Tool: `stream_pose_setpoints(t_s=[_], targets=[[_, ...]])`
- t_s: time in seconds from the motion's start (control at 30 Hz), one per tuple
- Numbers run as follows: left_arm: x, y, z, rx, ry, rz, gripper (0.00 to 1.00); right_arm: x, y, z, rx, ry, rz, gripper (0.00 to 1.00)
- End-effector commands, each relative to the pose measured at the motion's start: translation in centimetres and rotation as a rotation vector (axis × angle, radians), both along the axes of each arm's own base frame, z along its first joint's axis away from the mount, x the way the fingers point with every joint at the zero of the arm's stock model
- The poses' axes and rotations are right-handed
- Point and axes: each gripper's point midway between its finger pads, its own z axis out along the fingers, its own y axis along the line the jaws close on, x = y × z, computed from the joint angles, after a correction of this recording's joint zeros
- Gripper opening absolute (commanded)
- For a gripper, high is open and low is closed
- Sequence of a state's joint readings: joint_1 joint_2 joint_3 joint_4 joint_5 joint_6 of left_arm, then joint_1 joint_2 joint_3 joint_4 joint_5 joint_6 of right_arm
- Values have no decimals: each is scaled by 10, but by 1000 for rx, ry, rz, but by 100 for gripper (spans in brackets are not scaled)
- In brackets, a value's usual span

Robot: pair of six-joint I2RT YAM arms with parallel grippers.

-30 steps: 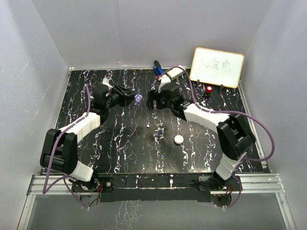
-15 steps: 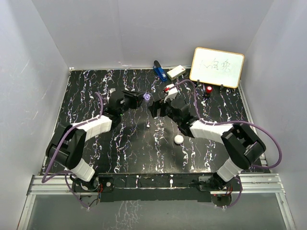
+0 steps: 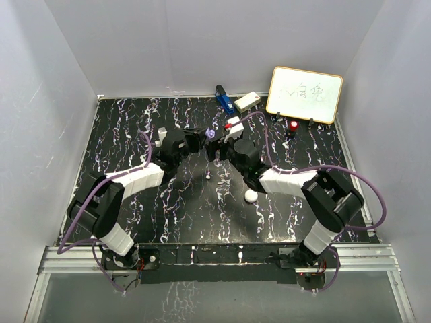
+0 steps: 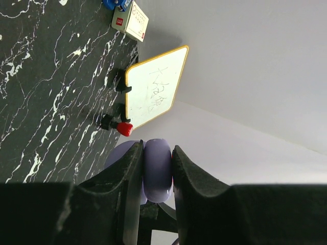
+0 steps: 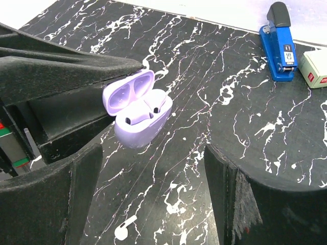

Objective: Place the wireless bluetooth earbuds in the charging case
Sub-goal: Close the charging case, then place the charging case at the center of the board.

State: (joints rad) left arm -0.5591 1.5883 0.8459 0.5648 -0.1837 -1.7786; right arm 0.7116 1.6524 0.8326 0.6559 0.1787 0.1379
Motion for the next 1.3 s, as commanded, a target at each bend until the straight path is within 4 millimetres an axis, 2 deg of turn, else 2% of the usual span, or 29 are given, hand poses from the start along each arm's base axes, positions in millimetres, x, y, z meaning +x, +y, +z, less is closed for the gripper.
stream_pose_setpoints(t_s=[0.0, 0.37, 0.73, 0.87, 1.0, 1.03, 1.2, 1.27], targets=[[6, -4, 25, -38, -49, 18, 0, 14, 1, 37, 47, -105, -58, 79], [-4, -9, 28, -57, -52, -7, 0, 37, -10, 38, 9, -154, -180, 81], [-20, 3, 16, -59, -16, 2, 0, 45, -48, 50, -16, -216, -345, 85], [-21, 6, 12, -49, -5, 7, 0, 40, -58, 48, -29, -208, -354, 86], [-19, 11, 5, -20, -1, -11, 0, 25, -77, 45, -37, -178, -378, 86], [-18, 14, 2, 0, 0, -26, 0, 20, -81, 39, -53, -142, -371, 87], [-11, 41, -31, 132, 17, -132, 0, 1, -80, 16, -91, 102, -283, 89], [-9, 50, -44, 181, 7, -182, 0, -7, -77, 15, -82, 142, -239, 89]])
